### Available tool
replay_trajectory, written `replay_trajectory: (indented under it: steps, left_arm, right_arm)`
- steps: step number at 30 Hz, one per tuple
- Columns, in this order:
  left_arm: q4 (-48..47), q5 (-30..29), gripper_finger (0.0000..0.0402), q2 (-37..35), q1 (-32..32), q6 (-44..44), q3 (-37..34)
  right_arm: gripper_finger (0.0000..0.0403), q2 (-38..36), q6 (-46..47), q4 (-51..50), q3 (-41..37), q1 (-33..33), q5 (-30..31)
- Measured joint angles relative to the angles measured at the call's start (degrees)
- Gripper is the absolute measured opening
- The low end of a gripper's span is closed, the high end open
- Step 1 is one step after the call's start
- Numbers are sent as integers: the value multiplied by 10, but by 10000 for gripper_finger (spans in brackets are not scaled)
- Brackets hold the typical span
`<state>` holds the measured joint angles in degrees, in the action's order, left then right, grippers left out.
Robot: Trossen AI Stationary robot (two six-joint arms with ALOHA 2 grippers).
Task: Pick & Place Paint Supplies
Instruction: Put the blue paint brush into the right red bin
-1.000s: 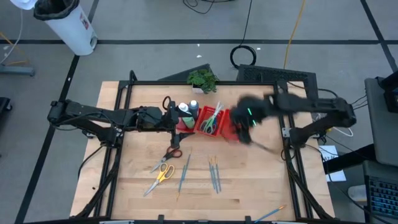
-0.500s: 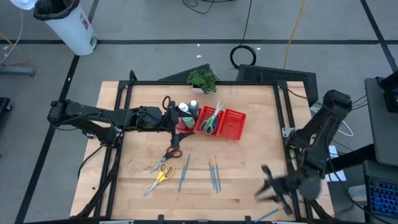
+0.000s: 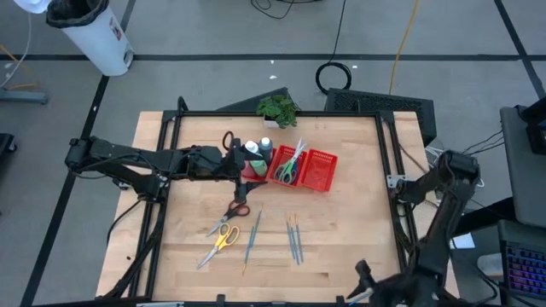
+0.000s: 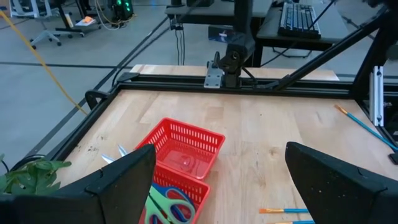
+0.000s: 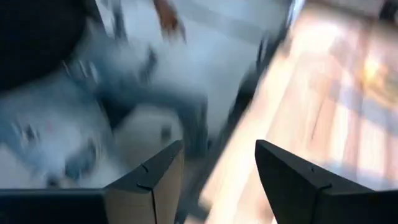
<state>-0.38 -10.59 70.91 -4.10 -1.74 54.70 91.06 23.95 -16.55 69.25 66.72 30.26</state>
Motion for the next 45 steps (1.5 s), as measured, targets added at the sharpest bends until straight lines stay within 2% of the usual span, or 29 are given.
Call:
replay_trajectory:
  steps: [3,6,10,16,22,30,34,40,45]
  left_arm:
    - [6,0,365,0,0,0,0]
    - [6,0,365,0,0,0,0]
    - [6,0,365,0,0,0,0]
    - [6,0,365,0,0,0,0]
    - [6,0,365,0,0,0,0]
    - [6,0,365,0,0,0,0]
    - [6,0,365,0,0,0,0]
    - [6,0,365,0,0,0,0]
    - [6,0,365,0,0,0,0]
  right_arm:
    - [189,69,84,-98,52,-11,-73]
    - [180,120,133,-117,66,-19,-151]
    - [166,158,144,-130,67,-19,-181]
    - [145,175,148,-197,67,-15,-196]
    - [134,176,145,-197,42,7,-199]
    - [115,173,172,-175,-27,24,-195]
    - [84,170,188,-177,-66,20,-196]
    - [10,164,156,-153,-117,-2,-201]
    - [14,160,139,-116,-143,-35,-198]
